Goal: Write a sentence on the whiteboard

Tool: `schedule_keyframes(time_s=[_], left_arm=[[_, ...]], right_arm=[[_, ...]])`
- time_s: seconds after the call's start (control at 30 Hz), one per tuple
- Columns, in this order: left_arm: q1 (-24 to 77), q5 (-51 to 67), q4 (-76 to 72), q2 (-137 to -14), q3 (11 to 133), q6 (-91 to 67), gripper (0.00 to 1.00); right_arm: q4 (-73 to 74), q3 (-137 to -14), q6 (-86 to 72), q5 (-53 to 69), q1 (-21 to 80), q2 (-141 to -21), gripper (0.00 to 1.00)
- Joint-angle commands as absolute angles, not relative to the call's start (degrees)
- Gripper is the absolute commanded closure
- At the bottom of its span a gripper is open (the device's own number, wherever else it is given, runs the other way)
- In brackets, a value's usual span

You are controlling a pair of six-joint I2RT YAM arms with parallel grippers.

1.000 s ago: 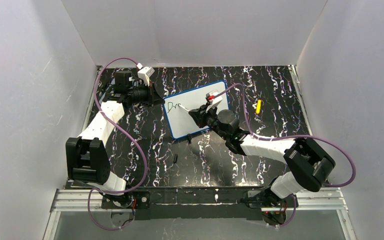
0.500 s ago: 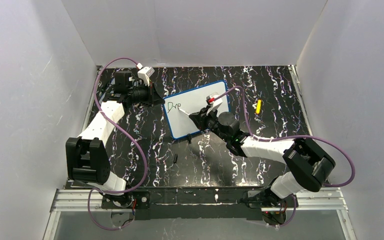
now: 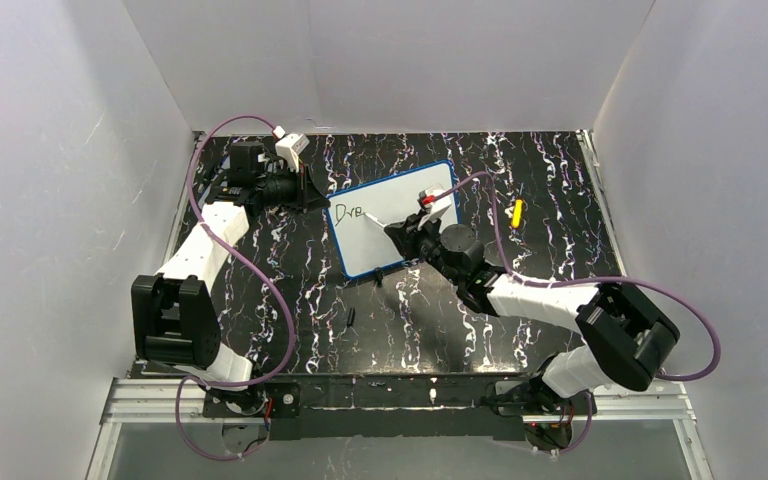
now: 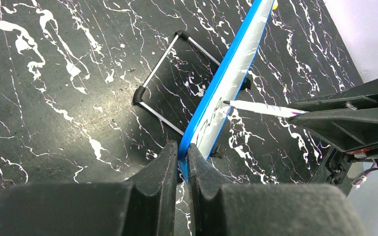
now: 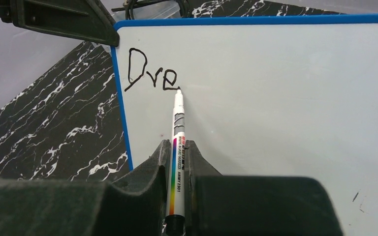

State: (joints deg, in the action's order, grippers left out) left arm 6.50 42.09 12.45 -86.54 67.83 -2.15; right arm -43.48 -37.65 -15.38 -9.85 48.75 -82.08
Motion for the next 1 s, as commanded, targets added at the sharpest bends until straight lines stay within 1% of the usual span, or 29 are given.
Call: schedule_keyframes(time_s=[0.0, 0.63, 0.97], left_arm=[[6.77, 43.56, 13.01, -84.23, 67.72, -2.36, 1.00], [6.77, 43.72, 13.01, -84.22, 67.76, -2.30, 1.00], [6.81, 43.72, 13.01, -84.16, 67.76, -2.33, 1.00]], right_arm=[[-45.23, -37.55, -13.82, -11.47, 48.43, -79.25, 0.99], [-47.90, -40.42, -13.21, -10.10, 47.20, -82.84, 0.99], [-47.47, -38.55, -13.45, -7.76, 47.20, -83.13, 0.99]])
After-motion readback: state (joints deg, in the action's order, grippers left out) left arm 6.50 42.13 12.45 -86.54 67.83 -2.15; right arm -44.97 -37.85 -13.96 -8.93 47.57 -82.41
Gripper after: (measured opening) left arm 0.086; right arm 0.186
